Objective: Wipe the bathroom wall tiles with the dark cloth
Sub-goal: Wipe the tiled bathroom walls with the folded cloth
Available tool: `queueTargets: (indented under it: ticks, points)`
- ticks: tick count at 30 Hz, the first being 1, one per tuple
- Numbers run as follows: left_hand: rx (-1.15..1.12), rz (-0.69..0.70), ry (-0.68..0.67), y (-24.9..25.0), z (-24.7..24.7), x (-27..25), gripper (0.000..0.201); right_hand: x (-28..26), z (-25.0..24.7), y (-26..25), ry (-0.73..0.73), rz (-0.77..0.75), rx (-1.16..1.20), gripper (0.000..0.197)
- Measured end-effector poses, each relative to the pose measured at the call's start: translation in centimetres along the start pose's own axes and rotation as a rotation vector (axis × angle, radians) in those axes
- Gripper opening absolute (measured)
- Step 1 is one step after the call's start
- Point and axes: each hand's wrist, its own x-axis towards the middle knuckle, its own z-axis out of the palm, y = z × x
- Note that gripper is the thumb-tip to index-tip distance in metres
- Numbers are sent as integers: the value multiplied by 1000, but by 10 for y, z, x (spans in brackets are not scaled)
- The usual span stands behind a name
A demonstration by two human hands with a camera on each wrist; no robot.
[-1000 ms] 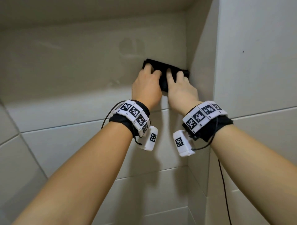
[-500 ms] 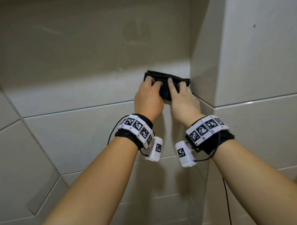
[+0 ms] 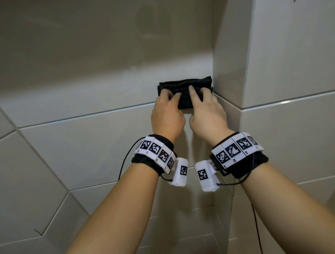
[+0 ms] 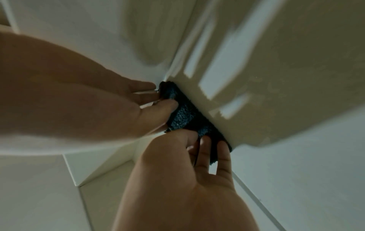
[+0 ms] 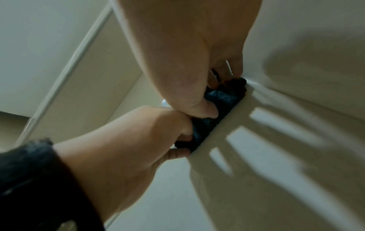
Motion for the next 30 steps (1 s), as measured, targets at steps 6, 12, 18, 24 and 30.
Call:
queueTargets:
  ticks: [6,12,18,24,30]
  points:
    - [-18,76,3,1,15,-6,49,-8,-1,-2,26,33,70,76]
    - [52,99,-48,2,12,-3,45,-6,-14,1,76,53,120,61]
    - [204,24,-72,10,6,-3,43,-9,-13,-2,81,19,131,62]
    - [215,-1,-43,3,1,-4,35,-6,-4,-9,131,-21,157,62]
    - [191,-48,-50,-14,-12,-2,37,-6,6,-21,155,-71,135,55]
